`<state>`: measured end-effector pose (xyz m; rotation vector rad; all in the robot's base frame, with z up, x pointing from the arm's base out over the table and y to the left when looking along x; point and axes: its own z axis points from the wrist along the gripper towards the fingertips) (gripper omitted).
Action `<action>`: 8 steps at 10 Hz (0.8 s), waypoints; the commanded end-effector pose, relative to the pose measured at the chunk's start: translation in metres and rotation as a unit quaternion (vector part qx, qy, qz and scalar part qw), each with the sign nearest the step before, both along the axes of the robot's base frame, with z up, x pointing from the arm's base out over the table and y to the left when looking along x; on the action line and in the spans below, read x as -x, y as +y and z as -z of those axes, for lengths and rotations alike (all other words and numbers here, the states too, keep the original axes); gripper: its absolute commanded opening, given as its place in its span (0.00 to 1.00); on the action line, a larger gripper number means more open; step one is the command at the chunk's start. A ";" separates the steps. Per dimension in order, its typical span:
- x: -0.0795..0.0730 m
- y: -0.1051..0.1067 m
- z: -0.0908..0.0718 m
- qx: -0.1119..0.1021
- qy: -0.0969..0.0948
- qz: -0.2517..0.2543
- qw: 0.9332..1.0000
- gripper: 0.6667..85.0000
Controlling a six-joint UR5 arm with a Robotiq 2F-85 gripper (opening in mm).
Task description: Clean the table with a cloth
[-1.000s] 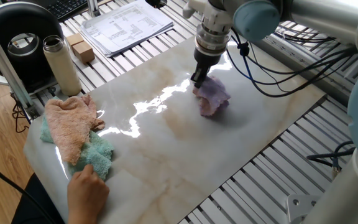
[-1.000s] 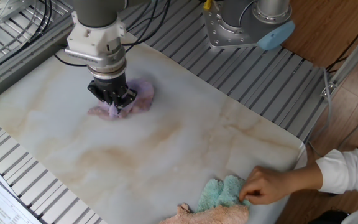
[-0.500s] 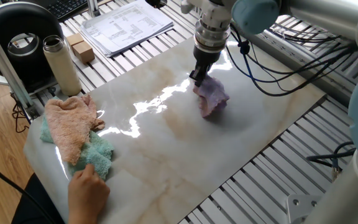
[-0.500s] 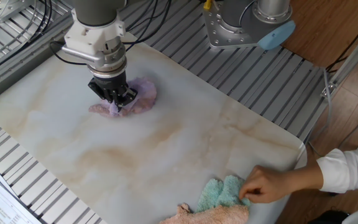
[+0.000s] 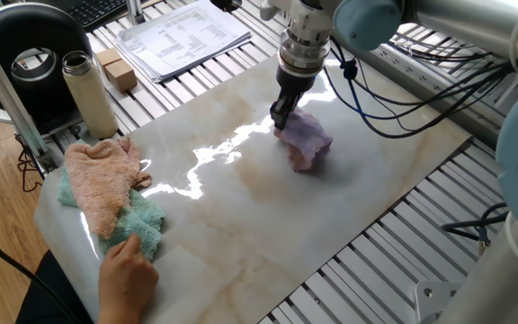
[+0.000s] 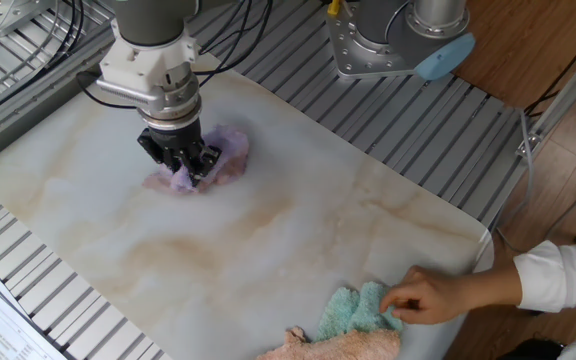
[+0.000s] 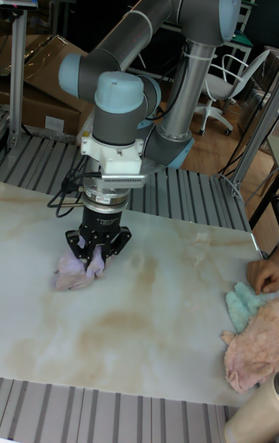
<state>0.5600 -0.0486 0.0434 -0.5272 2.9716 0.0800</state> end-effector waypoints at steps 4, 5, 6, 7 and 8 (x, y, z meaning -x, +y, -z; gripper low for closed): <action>0.025 -0.030 -0.070 -0.001 0.036 -0.016 0.999 0.81; 0.027 -0.037 -0.071 0.009 0.040 0.000 0.999 0.25; 0.027 -0.039 -0.071 0.014 0.040 0.008 0.999 0.00; 0.024 -0.040 -0.071 0.015 0.033 0.011 0.999 0.00; 0.020 -0.046 -0.071 0.025 0.026 0.013 0.999 0.00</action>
